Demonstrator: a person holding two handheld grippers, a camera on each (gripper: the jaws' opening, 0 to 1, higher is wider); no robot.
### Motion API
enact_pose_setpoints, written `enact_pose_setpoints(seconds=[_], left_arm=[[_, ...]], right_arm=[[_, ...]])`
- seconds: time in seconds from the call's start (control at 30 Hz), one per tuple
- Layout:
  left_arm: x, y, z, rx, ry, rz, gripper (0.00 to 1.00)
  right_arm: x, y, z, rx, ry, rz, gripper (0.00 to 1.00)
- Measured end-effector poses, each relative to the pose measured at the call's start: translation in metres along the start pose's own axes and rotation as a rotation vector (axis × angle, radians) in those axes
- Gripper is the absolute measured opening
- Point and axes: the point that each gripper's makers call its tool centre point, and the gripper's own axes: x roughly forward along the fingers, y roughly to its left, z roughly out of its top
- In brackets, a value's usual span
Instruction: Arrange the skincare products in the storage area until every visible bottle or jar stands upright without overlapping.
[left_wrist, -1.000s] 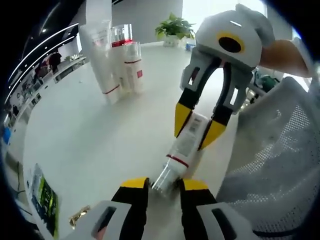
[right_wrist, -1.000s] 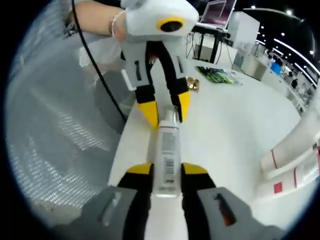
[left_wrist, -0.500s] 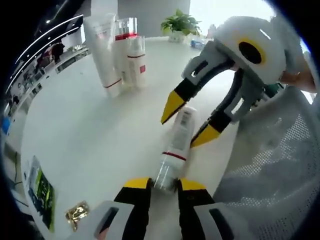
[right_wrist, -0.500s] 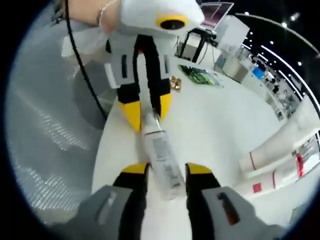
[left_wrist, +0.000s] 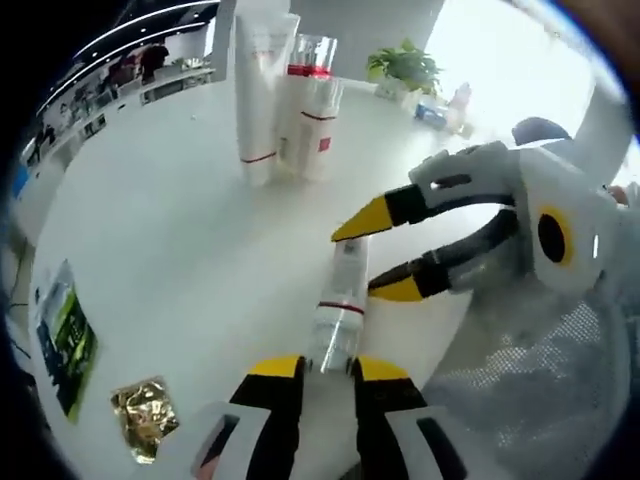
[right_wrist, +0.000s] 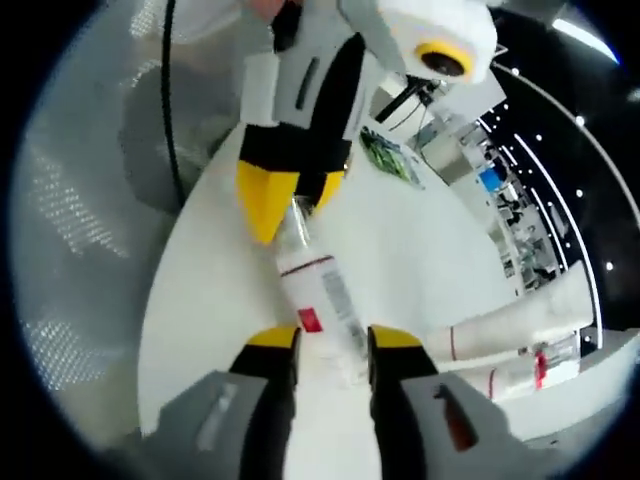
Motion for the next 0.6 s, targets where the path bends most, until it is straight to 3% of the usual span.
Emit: enact_pose_setpoints(seconds=[0.17, 0.43, 0.5, 0.6], left_arm=[[-0.009, -0.006, 0.018, -0.105, -0.103, -0.058, 0.19], [-0.016, -0.012, 0.029, -0.085, -0.148, -0.073, 0.19], [-0.019, -0.011, 0.033, -0.085, -0.176, -0.073, 0.20], [-0.028, -0.010, 0.054, -0.063, -0.300, -0.073, 0.20]], right_arm=[[-0.001, -0.010, -0.004, -0.025, 0.026, -0.075, 0.24], [0.004, -0.010, 0.004, -0.082, 0.010, -0.076, 0.24], [0.004, -0.012, 0.005, -0.011, -0.011, -0.068, 0.23], [0.001, -0.019, 0.006, 0.151, -0.055, -0.058, 0.23]])
